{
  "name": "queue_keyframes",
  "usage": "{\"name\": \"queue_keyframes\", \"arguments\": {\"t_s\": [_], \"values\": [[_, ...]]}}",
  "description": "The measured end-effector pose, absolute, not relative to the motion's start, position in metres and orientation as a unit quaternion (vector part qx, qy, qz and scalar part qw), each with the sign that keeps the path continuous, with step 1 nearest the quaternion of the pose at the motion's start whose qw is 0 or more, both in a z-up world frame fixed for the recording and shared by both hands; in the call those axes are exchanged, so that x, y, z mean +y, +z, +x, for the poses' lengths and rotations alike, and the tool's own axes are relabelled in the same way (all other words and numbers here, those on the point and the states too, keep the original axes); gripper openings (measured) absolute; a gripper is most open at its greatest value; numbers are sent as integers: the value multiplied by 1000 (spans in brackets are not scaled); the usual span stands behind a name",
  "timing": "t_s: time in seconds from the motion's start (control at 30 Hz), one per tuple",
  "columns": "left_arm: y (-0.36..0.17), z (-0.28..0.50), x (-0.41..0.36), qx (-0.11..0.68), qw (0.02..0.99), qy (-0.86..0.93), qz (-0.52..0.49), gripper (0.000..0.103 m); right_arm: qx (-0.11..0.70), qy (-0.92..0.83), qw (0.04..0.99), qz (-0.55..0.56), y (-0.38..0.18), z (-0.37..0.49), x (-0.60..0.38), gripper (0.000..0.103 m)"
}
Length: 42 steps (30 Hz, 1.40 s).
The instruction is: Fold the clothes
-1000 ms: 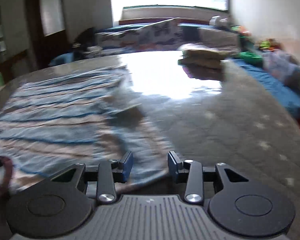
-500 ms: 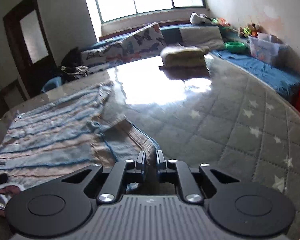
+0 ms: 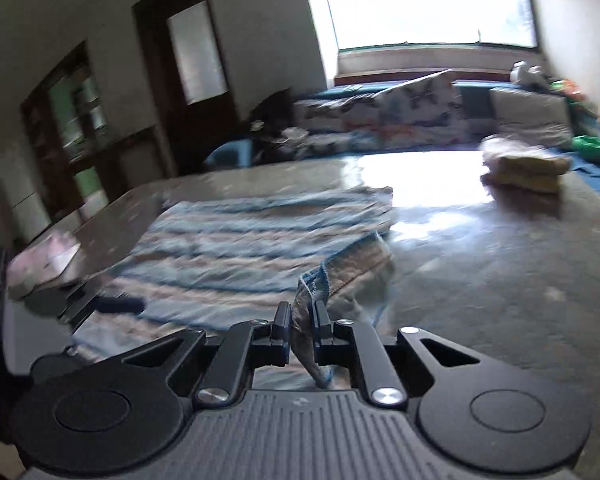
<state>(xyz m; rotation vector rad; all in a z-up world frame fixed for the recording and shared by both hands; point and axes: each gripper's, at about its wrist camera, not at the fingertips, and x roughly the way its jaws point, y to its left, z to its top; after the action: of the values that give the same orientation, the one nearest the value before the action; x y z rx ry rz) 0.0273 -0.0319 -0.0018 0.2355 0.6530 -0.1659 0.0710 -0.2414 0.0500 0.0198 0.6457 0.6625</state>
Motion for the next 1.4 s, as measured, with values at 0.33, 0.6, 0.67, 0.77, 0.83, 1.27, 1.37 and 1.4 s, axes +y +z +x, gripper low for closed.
{"name": "queue_keyframes", "arguments": {"t_s": [0.33,0.6,0.67,0.77,0.83,1.27,1.37,1.4], "values": [[-2,21,-21,326,938,-68,99,103,343,352,871,-21,41,81,-223,25],[3,10,-6,325,941,-41,81,103,345,290,890,-73,23,141,-209,25],[5,7,3,326,942,-23,73,103,353,290,886,-81,17,150,-201,25],[8,3,22,325,944,12,54,103,363,291,880,-96,6,160,-191,30],[10,-2,39,325,944,41,40,103,359,292,881,-103,7,159,-187,31],[15,-58,159,320,902,284,-62,88,359,328,867,-106,10,130,-174,37],[11,-70,183,328,885,317,-96,74,363,326,868,-94,10,129,-176,37],[9,-70,188,331,881,320,-108,67,364,326,868,-92,10,129,-177,37]]}}
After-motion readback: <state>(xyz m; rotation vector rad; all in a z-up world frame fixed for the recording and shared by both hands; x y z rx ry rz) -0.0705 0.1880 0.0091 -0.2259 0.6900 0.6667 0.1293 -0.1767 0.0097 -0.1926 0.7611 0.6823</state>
